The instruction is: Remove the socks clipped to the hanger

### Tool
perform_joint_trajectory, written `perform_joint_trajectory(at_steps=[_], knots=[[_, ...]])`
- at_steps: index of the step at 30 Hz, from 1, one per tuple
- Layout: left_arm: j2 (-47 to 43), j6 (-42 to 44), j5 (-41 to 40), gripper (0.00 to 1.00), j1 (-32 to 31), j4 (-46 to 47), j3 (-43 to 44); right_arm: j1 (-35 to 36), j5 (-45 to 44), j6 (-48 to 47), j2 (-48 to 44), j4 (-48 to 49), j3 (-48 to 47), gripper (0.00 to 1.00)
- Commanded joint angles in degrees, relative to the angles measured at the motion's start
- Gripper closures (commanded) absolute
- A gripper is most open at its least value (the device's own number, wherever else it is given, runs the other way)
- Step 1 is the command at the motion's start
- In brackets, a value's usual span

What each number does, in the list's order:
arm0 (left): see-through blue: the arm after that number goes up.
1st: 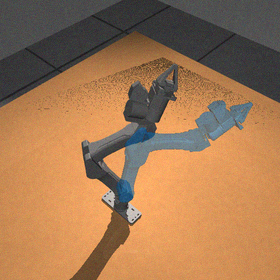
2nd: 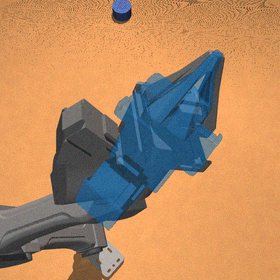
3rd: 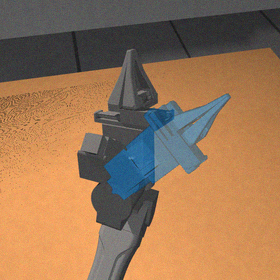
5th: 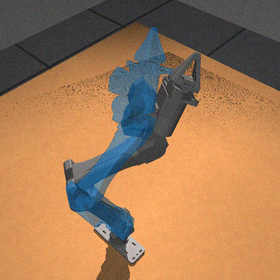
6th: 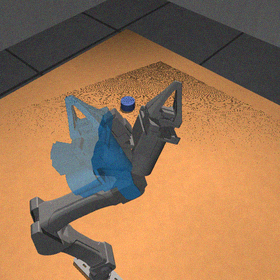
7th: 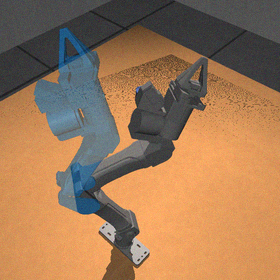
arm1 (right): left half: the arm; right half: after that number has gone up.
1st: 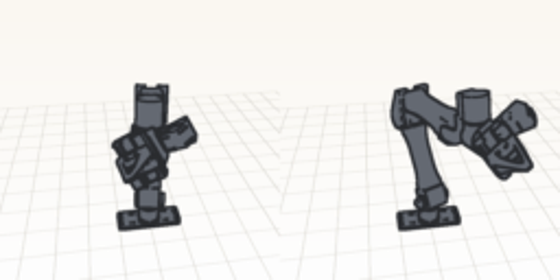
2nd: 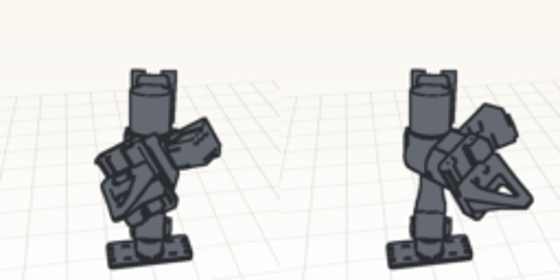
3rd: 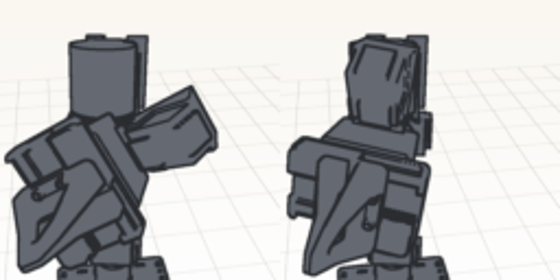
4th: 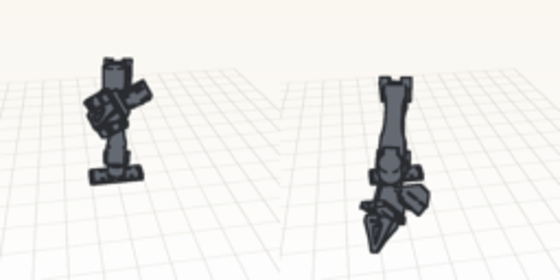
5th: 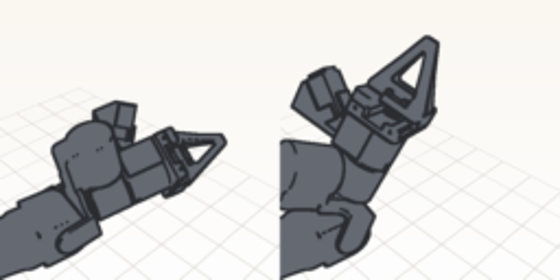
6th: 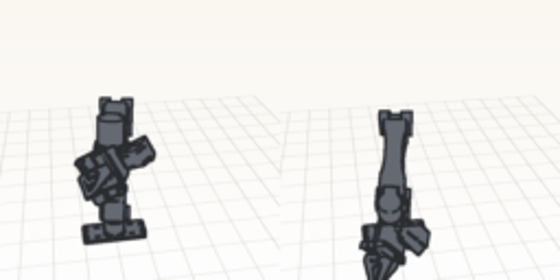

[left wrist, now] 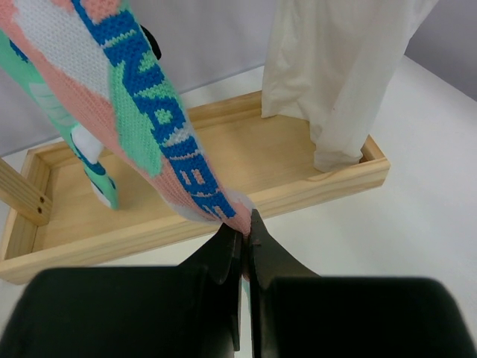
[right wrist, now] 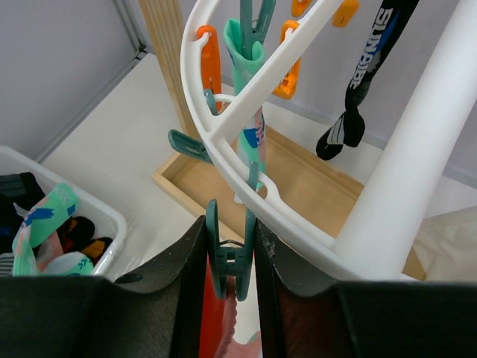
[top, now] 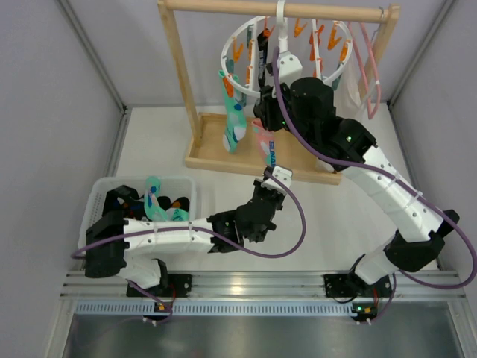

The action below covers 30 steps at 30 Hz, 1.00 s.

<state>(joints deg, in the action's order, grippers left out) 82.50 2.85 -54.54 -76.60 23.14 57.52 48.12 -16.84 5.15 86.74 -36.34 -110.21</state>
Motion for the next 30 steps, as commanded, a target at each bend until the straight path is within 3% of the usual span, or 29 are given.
perform_joint_trajectory(at_steps=[1,9,13,16,17,22,23,24,25,26,30], knots=[[-1.73,-1.53,1.1,1.0,0.04,2.0,-0.91,-0.48,-1.18,0.48,-1.13,5.57,0.7,0.94],[-6.82,-7.51,1.28,1.0,1.98,1.83,-7.32,-0.74,-1.09,0.83,-1.75,5.92,2.1,0.95],[-13.48,-11.36,-0.91,1.0,2.68,-0.18,-13.47,-1.8,1.54,2.14,-3.85,7.68,5.09,0.93],[-18.93,-17.76,-3.37,1.0,4.08,-10.95,-14.89,-2.32,3.3,2.41,-5.26,7.77,6.84,0.7],[-20.43,-19.97,-4.07,1.0,5.57,-14.92,-14.8,-2.41,3.48,2.5,-5.7,7.86,7.38,0.55],[-31.07,-30.95,-8.46,1.0,10.76,-34.26,-12.79,-2.94,5.68,2.94,-9.3,9.09,11.68,0.36],[-32.39,-32.72,-9.26,1.0,12.51,-40.65,-12.0,-2.94,5.85,2.94,-9.83,9.27,12.38,0.24],[-35.36,-33.34,-10.13,1.0,13.31,-43.24,-10.68,-2.94,6.46,3.11,-10.88,9.44,13.0,0.2],[-36.78,-34.48,-10.67,1.0,14.01,-45.35,-9.97,-2.86,6.64,3.11,-11.32,9.62,14.4,0.07],[-38.19,-34.67,-10.84,1.0,15.24,-48.5,-9.27,-2.94,6.82,3.2,-11.85,9.79,15.2,0.01],[-41.37,-32.39,-13.03,1.0,17.62,-53.96,-2.95,-2.94,7.96,3.81,-14.66,11.2,19.59,0.0]])
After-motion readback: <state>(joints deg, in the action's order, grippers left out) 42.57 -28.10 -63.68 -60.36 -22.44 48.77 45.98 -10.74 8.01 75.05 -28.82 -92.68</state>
